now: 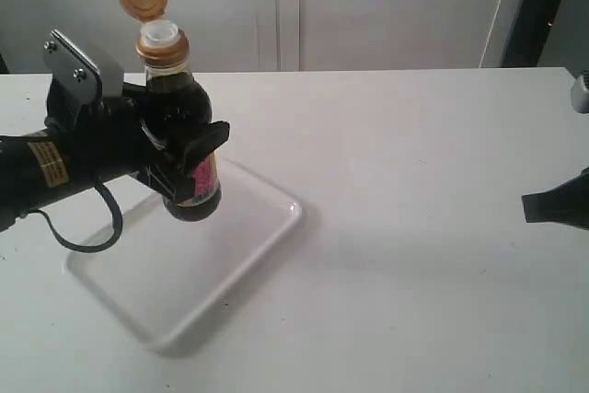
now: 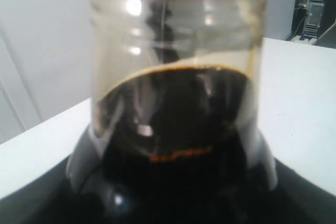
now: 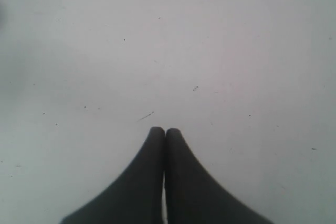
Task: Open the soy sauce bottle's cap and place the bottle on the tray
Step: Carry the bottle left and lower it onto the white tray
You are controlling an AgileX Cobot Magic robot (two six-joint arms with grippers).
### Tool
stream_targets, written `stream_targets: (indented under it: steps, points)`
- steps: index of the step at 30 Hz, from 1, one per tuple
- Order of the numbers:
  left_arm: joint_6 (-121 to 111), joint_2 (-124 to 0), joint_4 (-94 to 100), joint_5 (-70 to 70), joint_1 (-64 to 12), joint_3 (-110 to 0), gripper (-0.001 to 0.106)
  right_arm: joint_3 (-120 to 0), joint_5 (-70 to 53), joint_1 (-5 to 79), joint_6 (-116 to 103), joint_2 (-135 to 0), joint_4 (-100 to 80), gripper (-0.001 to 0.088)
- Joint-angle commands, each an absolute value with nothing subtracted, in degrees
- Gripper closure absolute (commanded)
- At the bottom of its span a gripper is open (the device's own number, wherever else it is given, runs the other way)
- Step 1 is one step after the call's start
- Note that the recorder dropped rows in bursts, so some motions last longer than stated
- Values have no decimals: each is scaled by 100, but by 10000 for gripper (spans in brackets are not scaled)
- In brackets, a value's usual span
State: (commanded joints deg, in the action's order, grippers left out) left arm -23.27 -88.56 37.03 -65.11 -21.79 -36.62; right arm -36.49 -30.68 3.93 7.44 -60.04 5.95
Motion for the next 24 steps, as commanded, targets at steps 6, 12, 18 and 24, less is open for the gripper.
stream_targets:
  steps: [6,12,18,24]
  points:
    - [-2073,-9127,3584,-6801,-2179,-3662,1053,-3649,-3053,393,744,-6004,595,868]
    - [-1922,-9508,3424,-6996,-2179,-3662,1053,-3649,-3030,393,744,-6004,595,868]
    - [-1783,-9897,3183,-6996,-2179,-3662,1053,-3649,-3008,393,744,-6004,595,868]
    - [-1713,-10018,3174,-6996,-2179,-3662,1053,-3649,-3008,393,744,-6004,595,868]
